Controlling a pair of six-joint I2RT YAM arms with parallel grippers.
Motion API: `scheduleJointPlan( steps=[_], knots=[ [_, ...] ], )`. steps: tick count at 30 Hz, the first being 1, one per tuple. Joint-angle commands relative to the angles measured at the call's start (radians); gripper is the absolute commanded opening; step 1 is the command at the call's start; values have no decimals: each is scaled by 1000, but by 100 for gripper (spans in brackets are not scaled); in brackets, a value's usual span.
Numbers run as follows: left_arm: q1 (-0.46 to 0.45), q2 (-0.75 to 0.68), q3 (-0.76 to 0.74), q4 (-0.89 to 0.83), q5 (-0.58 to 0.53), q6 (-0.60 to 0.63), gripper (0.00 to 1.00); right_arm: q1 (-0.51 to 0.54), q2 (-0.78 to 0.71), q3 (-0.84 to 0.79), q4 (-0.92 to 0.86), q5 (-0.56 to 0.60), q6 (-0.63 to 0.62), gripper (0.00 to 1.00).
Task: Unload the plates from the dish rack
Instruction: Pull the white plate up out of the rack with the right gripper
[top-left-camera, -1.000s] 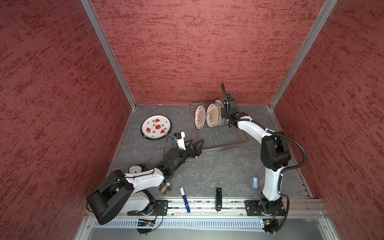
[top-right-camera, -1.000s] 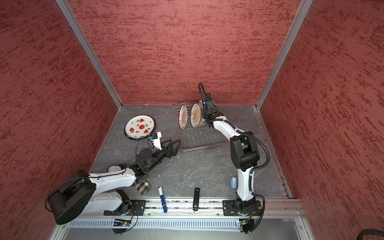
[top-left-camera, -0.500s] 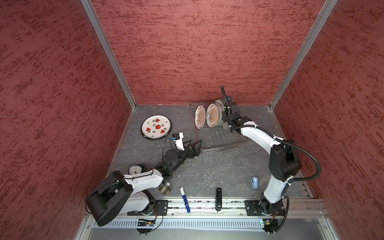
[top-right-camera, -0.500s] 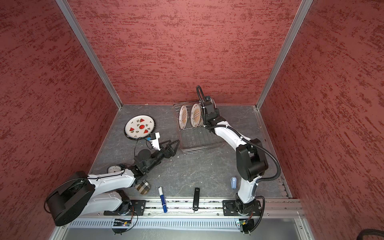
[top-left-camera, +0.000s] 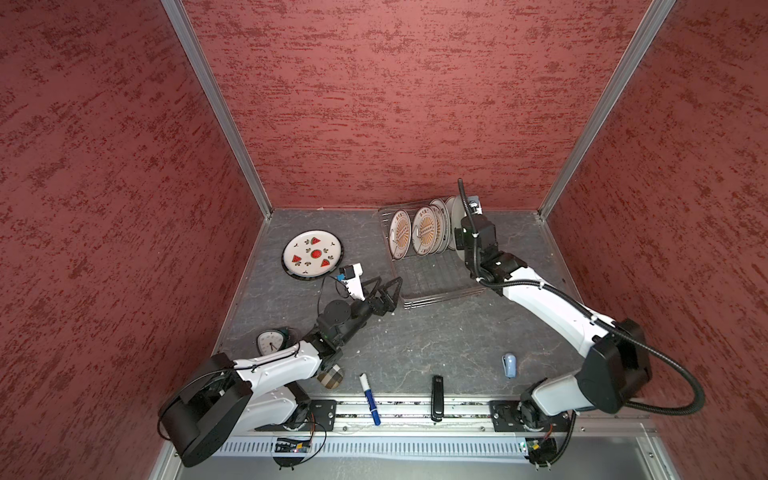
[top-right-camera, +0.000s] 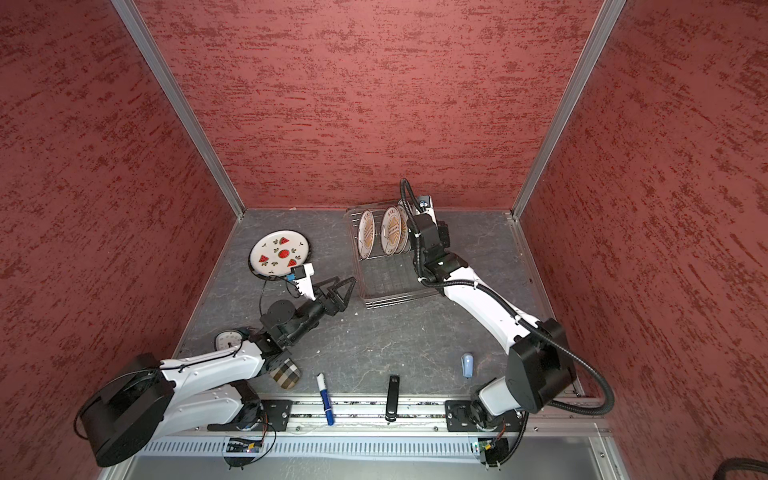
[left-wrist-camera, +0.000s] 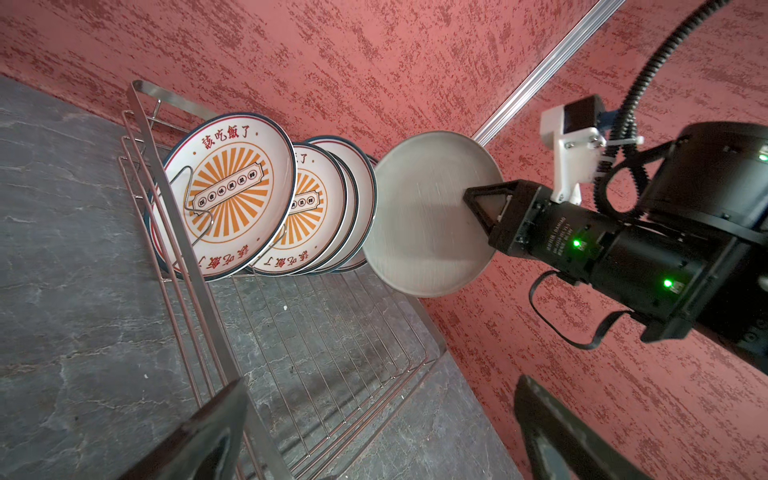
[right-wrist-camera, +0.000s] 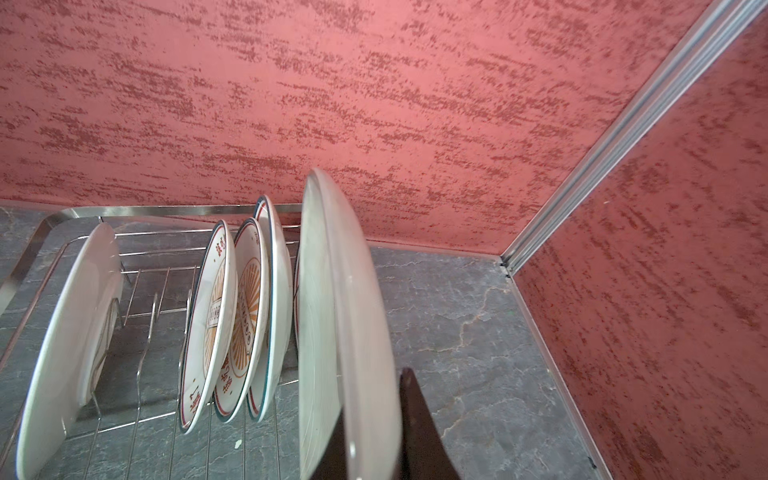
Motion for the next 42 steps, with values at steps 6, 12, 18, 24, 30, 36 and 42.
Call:
scheduleJointPlan(
  steps=[6, 12, 18, 24, 30, 36, 42],
  knots=[
    [11, -101, -33, -72, -43, 22, 99, 126, -227, -81, 176, 169, -29, 6],
    [18, -120, -38, -86, -40, 30, 99, 173, -361, -175, 160, 108, 28, 6],
    [99, -190, -39, -162, 84, 61, 99, 171, -517, -322, 223, -182, 106, 6],
    [228, -269, -107, -128, 290, 15, 99, 150, -535, -377, 275, -451, 215, 5],
    [261, -287, -78, -196, 397, 74, 99, 133, -522, -446, 461, -696, 366, 3],
    [313, -214, -103, -66, 537, 24, 99, 114, -478, -508, 661, -840, 527, 1],
    [330, -103, -115, 80, 645, -89, 99, 104, -421, -579, 847, -905, 660, 0]
  ],
)
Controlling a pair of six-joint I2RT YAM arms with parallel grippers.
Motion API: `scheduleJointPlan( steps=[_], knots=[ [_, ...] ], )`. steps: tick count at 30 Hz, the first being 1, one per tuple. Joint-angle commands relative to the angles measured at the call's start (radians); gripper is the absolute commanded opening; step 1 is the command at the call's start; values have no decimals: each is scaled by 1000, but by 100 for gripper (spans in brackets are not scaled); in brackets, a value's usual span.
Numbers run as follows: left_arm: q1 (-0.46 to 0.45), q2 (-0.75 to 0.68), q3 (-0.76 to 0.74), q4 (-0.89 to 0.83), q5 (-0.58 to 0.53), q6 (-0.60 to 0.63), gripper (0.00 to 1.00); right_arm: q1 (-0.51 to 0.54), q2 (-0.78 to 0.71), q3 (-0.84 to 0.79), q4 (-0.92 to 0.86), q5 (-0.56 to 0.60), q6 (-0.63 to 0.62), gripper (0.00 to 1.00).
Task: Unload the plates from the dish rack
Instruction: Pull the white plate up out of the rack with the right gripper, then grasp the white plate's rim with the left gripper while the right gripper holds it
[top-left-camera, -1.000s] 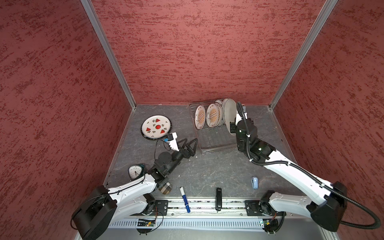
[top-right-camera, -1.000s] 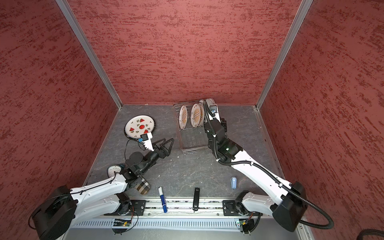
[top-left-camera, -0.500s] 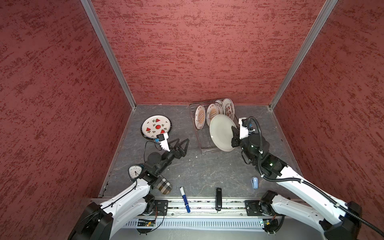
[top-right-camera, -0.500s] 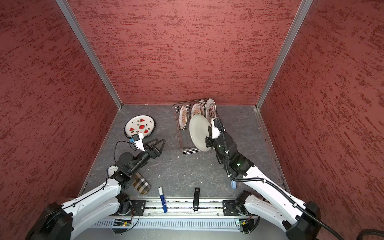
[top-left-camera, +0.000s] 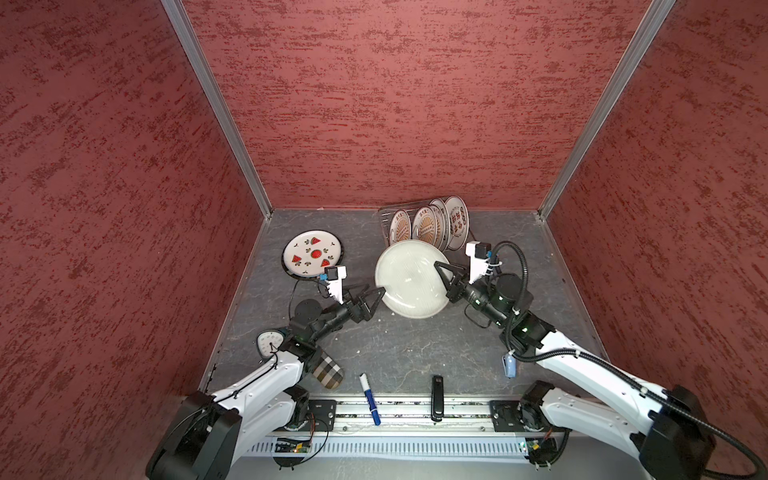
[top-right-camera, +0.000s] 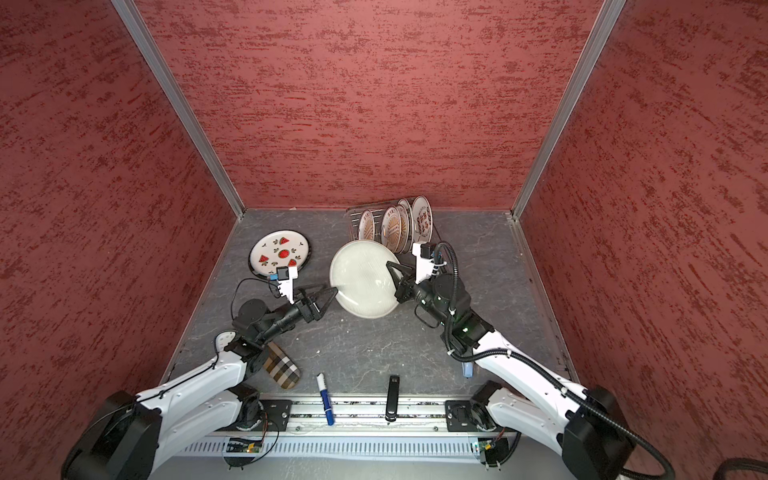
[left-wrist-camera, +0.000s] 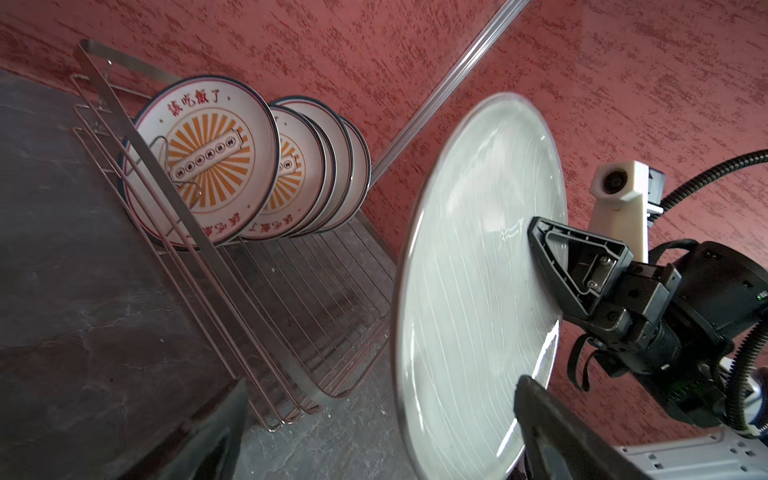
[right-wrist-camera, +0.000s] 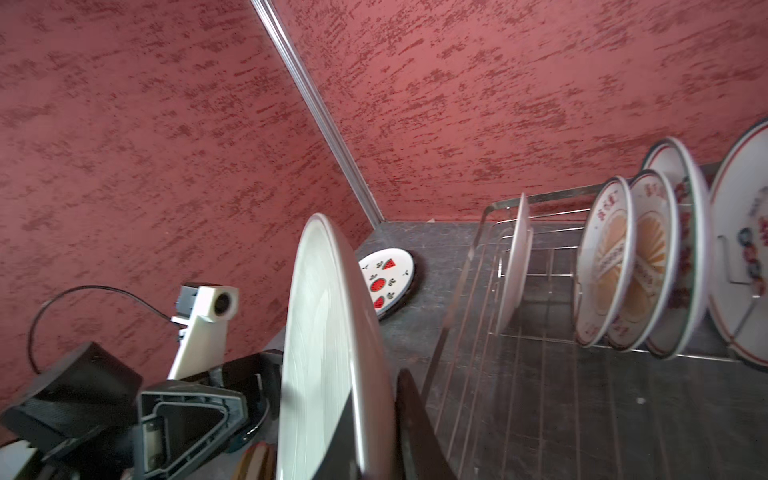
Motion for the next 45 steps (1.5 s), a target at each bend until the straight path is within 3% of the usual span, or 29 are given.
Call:
scheduleJointPlan(
  steps=[1, 5, 11, 17, 21, 29, 32, 40, 45],
  knots=[
    [20, 35, -15, 131, 94, -89, 100, -7, 0, -13, 336, -68, 143, 0],
    [17, 28, -38, 183, 77, -129, 91, -8, 39, -46, 411, -79, 185, 0],
    [-8, 4, -43, 154, 56, -162, 65, -9, 122, -68, 516, -103, 251, 0],
    [-23, -53, -46, 83, 13, -163, 51, -9, 188, -55, 547, -129, 271, 0],
    [-33, -94, -51, 47, -5, -164, 34, -9, 204, -56, 556, -128, 264, 0],
    [-71, -113, -54, 39, -31, -171, 20, -9, 228, -61, 570, -143, 256, 0],
    [-76, -100, -46, 39, -30, -181, 6, -9, 234, -64, 571, -145, 255, 0],
    [-82, -72, -46, 70, -33, -196, 5, -9, 241, -67, 539, -141, 234, 1],
    [-85, -77, -45, 66, -45, -200, 3, -9, 255, -51, 497, -166, 217, 12]
  ],
)
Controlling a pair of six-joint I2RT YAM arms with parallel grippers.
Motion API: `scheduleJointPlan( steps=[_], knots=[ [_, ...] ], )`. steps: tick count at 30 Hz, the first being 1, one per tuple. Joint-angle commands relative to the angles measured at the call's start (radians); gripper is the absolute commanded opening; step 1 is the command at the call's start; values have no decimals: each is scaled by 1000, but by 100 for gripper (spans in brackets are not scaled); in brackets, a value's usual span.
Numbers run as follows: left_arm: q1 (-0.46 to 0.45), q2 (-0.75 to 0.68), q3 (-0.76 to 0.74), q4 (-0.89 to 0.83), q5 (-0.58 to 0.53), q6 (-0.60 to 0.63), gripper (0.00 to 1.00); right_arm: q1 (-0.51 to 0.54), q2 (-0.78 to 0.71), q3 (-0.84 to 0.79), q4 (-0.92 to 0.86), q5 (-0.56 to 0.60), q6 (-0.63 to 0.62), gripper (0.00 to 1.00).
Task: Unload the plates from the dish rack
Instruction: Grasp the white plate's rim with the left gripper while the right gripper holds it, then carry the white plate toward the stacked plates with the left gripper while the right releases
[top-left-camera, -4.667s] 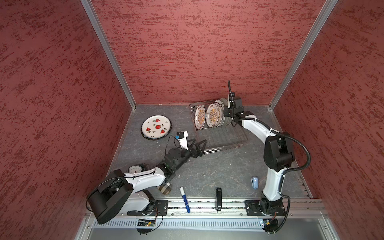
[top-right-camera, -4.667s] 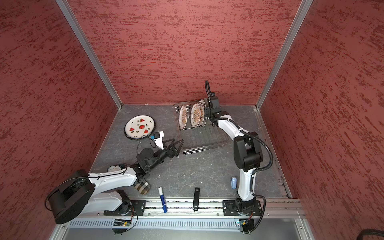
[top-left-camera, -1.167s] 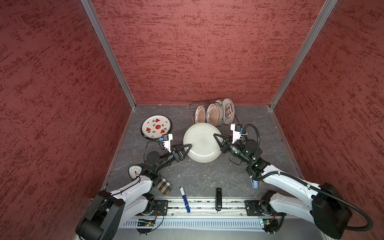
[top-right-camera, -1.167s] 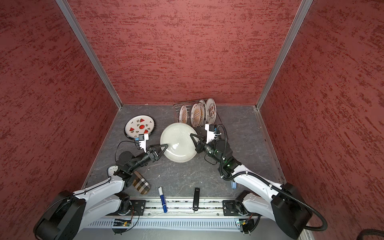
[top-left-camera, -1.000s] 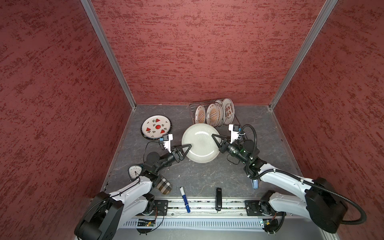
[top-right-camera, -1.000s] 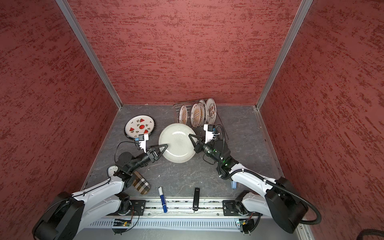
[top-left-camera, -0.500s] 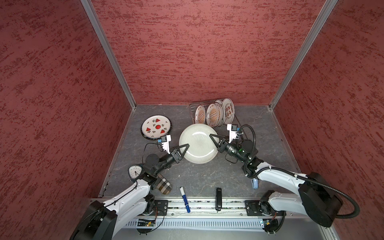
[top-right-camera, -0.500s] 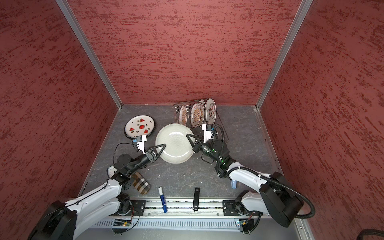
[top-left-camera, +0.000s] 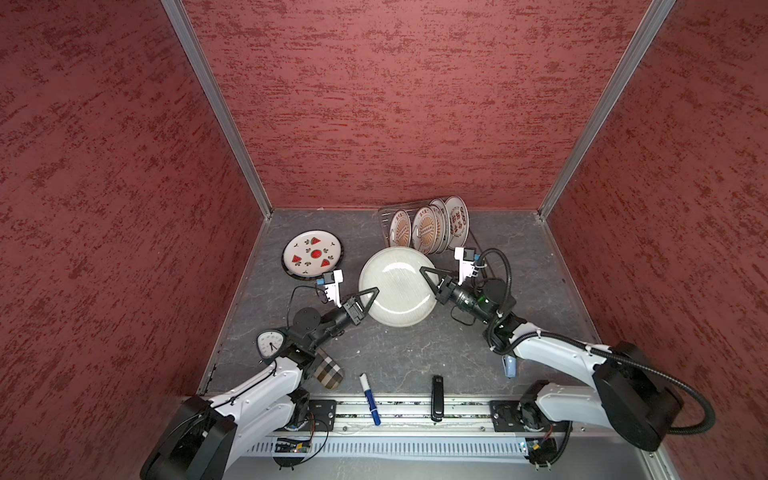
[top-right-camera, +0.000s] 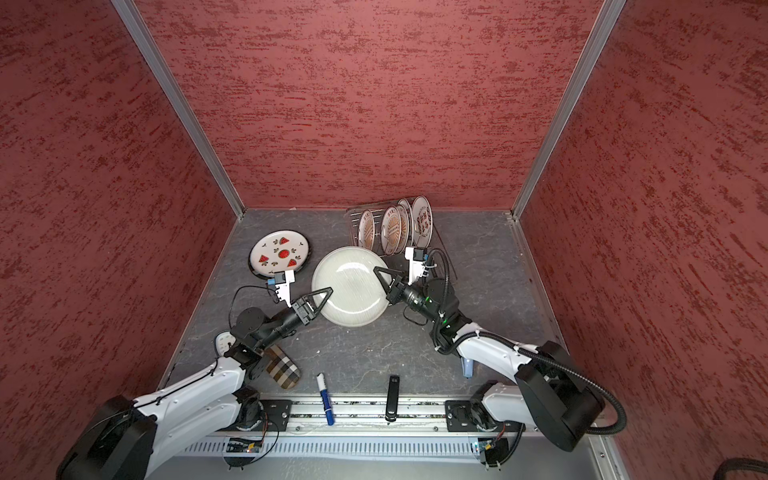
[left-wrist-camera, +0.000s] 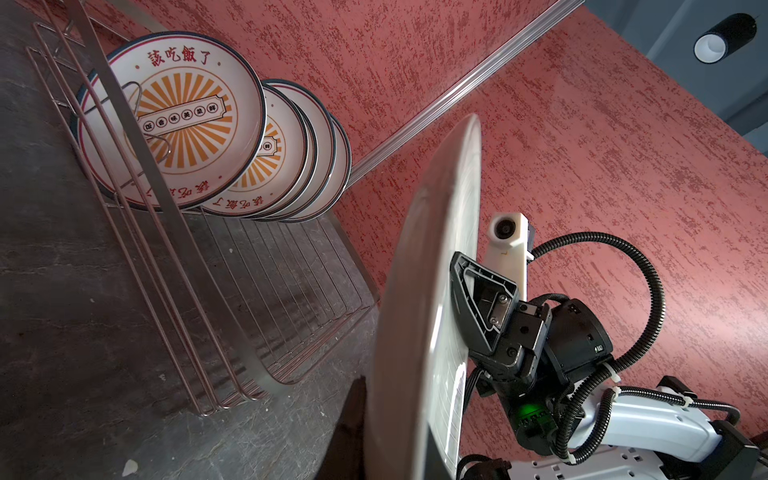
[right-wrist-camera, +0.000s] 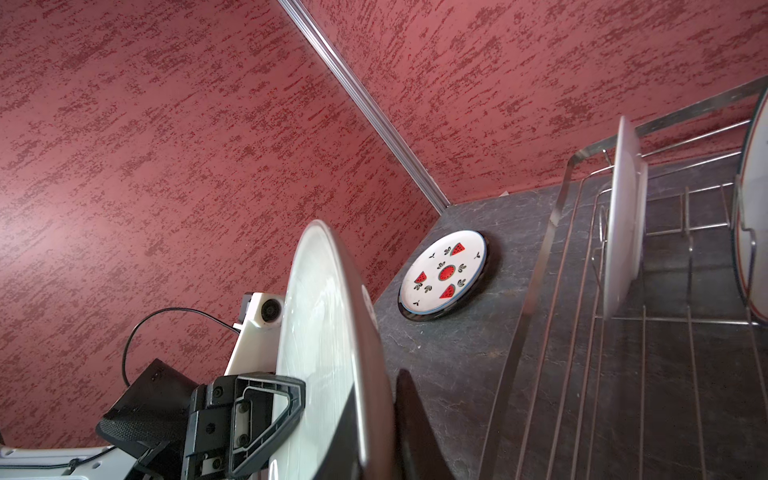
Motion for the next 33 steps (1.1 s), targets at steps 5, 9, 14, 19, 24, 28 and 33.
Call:
scheduleJointPlan(
  steps=[5, 9, 14, 19, 24, 28, 33],
  knots=[
    [-23, -6, 1, 30, 3, 11, 1, 6, 31, 62, 46, -50, -22, 35],
    [-23, -10, -2, 30, -17, 4, 0, 6, 41, 78, 24, -83, -23, 69],
    [-23, -27, -5, 22, -29, 0, 0, 6, 43, 89, -9, -96, -28, 86],
    [-20, -51, -5, -14, -63, 0, 0, 6, 47, 99, -48, -75, -33, 98],
    [-12, -70, -14, -26, -73, -7, 0, 6, 47, 113, -105, -50, -40, 99],
    [-1, -95, -31, -27, -88, -18, 0, 6, 48, 111, -114, -37, -49, 99],
    [34, -152, -50, -62, -73, -39, 0, 6, 33, 111, -156, -12, -77, 99]
  ],
)
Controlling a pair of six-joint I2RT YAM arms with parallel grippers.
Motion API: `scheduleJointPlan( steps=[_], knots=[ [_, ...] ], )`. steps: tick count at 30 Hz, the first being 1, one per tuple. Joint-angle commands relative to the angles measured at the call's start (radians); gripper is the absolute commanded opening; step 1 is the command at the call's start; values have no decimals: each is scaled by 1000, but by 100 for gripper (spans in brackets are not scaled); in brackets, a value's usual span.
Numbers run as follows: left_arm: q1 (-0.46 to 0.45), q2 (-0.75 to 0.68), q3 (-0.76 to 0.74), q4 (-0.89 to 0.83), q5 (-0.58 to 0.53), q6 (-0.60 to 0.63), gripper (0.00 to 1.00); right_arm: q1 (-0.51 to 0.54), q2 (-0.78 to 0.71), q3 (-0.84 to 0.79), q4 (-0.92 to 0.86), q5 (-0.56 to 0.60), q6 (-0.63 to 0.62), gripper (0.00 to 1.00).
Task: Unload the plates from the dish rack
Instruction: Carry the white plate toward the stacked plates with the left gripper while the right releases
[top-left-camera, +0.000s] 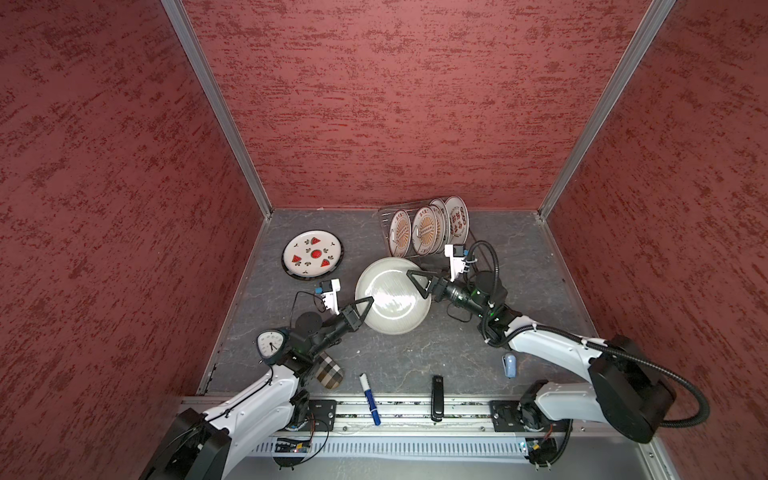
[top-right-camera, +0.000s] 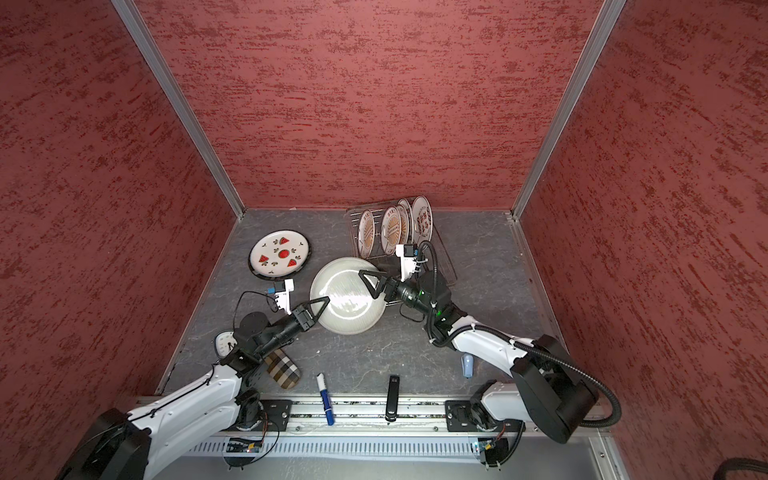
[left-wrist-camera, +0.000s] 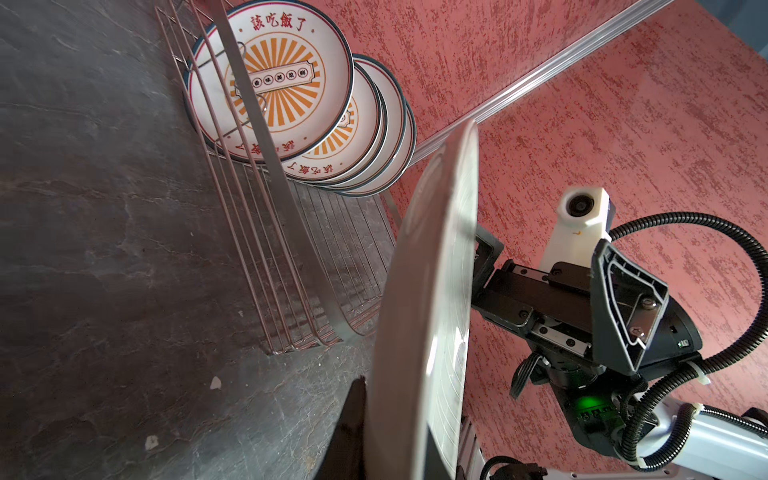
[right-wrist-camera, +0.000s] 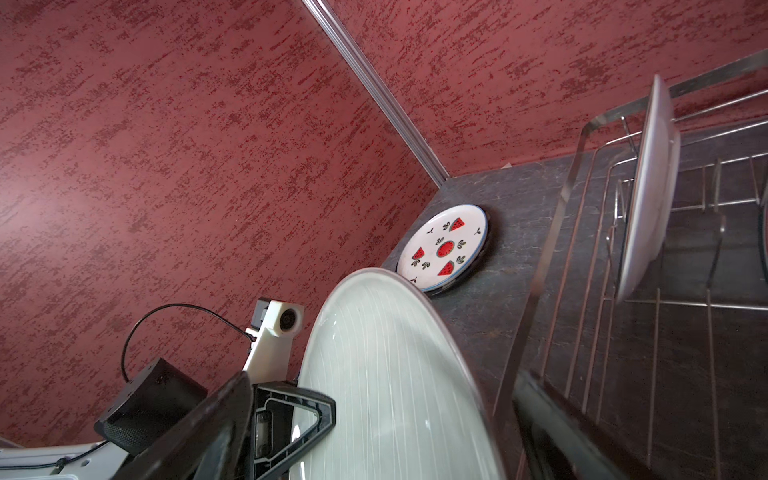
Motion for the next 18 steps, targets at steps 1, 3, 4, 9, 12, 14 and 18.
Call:
scheduleJointPlan(
  steps=[1, 3, 4, 9, 12, 14, 18],
  knots=[
    [19, -66, 13, 101, -10, -29, 0, 5, -17, 25, -25, 34, -34, 99],
    [28, -97, 11, 70, -19, -28, 0, 5, -27, 14, -21, 47, -37, 99],
    [33, -111, 10, 58, -19, -28, 0, 5, -33, 7, -19, 56, -41, 99],
    [46, -168, -2, 20, -39, -32, 0, 5, -55, -22, -7, 103, -50, 99],
    [62, -186, 2, -7, -43, -28, 0, 5, -65, -38, 13, 108, -54, 99],
    [81, -191, 1, -14, -40, -34, 0, 5, -71, -51, 31, 103, -57, 99],
    [116, -191, 1, 7, -4, -52, 0, 10, -77, -76, 95, 70, -86, 98]
  ],
)
